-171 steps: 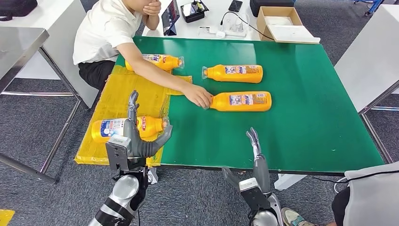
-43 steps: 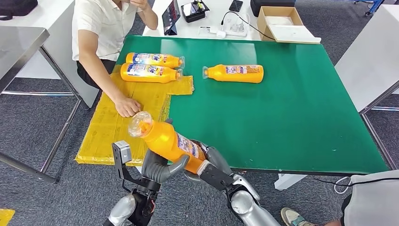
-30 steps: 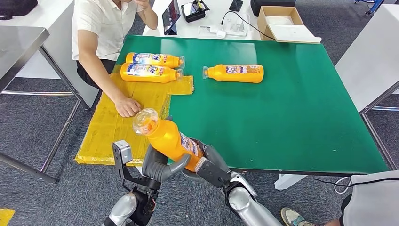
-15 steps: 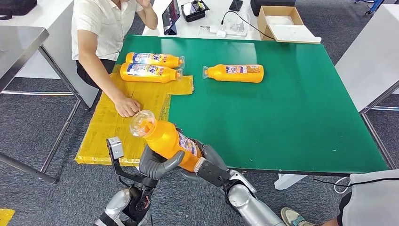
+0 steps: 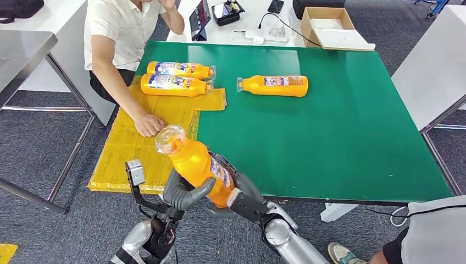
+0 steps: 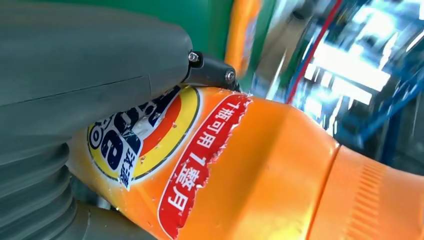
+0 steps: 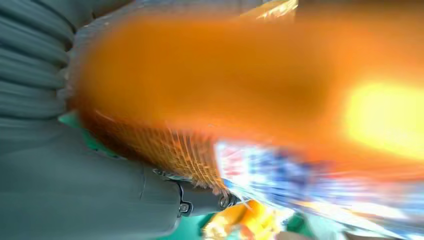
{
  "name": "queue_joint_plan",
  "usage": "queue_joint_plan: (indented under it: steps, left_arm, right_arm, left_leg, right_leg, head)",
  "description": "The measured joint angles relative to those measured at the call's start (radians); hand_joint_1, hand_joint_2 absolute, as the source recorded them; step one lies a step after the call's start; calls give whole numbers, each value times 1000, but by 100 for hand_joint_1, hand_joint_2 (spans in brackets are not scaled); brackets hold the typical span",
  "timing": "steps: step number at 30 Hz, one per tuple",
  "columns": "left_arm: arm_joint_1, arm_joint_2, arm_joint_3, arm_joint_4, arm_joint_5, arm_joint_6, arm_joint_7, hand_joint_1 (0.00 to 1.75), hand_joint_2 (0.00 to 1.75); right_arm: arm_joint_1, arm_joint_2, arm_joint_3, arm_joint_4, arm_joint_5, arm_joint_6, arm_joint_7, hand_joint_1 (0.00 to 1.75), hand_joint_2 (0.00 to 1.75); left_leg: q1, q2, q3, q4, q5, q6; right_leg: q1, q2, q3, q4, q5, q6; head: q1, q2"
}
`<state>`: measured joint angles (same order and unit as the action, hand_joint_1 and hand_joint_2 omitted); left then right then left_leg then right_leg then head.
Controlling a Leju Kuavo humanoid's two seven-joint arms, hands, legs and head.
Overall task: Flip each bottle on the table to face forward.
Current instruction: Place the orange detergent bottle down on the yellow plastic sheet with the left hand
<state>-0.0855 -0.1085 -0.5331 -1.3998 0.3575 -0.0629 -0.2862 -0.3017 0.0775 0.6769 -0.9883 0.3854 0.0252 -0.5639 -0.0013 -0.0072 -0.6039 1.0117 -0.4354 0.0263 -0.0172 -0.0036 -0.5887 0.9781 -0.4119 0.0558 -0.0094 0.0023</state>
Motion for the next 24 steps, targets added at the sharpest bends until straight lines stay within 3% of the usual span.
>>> queue_joint_plan:
  steps: [2,10,18,21,24]
  left_arm:
    - [0,0,9,-4,-113,96,-40,175,175]
    - [6,9,109,-27,-365,322,-86,175,175]
    - [4,15,153,-26,-518,449,-97,175,175]
    - [-9,15,167,-12,-660,547,-82,175,175]
    - [-54,17,183,48,-905,665,-25,175,175]
  right_arm:
    - [33,-1,-7,-48,3,-36,-31,0,0]
    - [180,-12,-70,-274,32,-193,-79,0,0]
    - [245,-16,-115,-370,38,-251,-101,0,0]
    - [269,-14,-130,-415,29,-381,-123,0,0]
    - [281,-18,-124,-488,-9,-552,-133,0,0]
  left_leg:
    - [0,0,0,0,0,0]
    - [0,0,-1,0,0,0]
    - [0,0,-1,0,0,0]
    - [0,0,-1,0,0,0]
    - [0,0,-1,0,0,0]
  right_leg:
    - [0,0,0,0,0,0]
    - [0,0,-1,0,0,0]
    - [0,0,-1,0,0,0]
    - [0,0,-1,0,0,0]
    - [0,0,-1,0,0,0]
  head:
    - [0,0]
    - [0,0]
    - [0,0]
    - [0,0]
    - [0,0]
